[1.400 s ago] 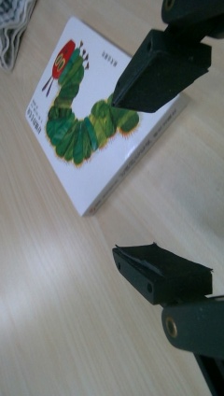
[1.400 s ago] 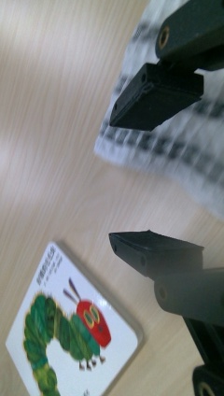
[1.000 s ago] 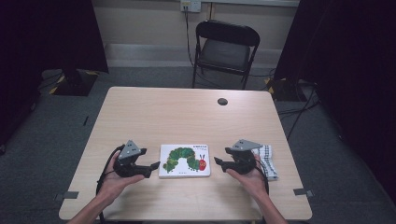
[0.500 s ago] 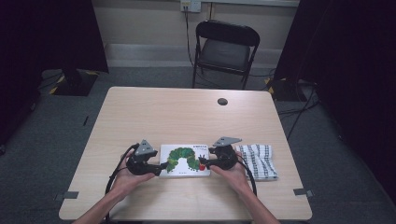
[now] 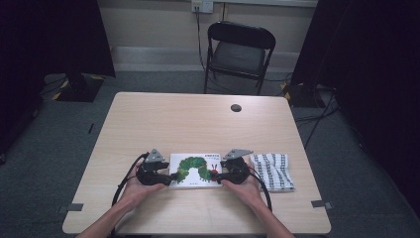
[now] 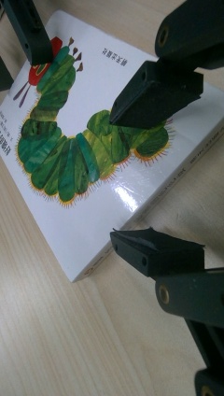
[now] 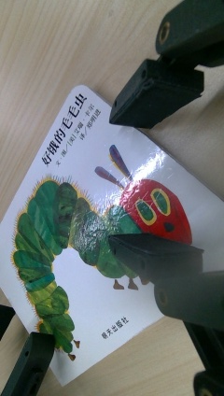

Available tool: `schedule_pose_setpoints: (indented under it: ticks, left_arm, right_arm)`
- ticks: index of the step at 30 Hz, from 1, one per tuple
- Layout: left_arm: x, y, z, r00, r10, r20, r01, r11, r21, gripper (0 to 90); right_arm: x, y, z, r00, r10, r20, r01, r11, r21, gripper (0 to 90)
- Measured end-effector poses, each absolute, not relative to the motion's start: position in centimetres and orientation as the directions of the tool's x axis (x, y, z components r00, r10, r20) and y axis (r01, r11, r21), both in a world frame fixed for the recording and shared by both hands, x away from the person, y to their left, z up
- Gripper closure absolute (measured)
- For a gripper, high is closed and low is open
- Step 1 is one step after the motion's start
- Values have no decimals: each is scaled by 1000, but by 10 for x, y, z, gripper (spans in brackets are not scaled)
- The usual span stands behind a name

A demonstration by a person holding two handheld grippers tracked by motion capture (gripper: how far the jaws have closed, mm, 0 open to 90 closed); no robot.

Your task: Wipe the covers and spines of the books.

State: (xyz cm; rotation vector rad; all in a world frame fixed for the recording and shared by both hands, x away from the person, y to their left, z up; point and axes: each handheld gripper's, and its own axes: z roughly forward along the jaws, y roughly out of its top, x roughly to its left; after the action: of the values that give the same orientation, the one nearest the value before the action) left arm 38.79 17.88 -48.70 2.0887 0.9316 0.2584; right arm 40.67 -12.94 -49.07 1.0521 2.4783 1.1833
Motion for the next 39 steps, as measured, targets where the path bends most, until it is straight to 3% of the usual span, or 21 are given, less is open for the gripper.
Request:
schedule_pose_setpoints:
  ticks: [9, 28, 39]
  left_arm:
    - [380, 177, -488, 725, 674, -137, 522, -409, 749, 355]
    - [365, 173, -486, 774, 613, -161, 510, -451, 732, 347]
    - [370, 173, -486, 762, 626, -163, 519, -441, 732, 322]
  right_arm:
    - [409, -125, -489, -733, 677, 71, 489, 451, 747, 387]
    - [419, -134, -491, -718, 687, 112, 509, 409, 757, 447]
    - [423, -134, -482, -716, 690, 108, 517, 419, 746, 415]
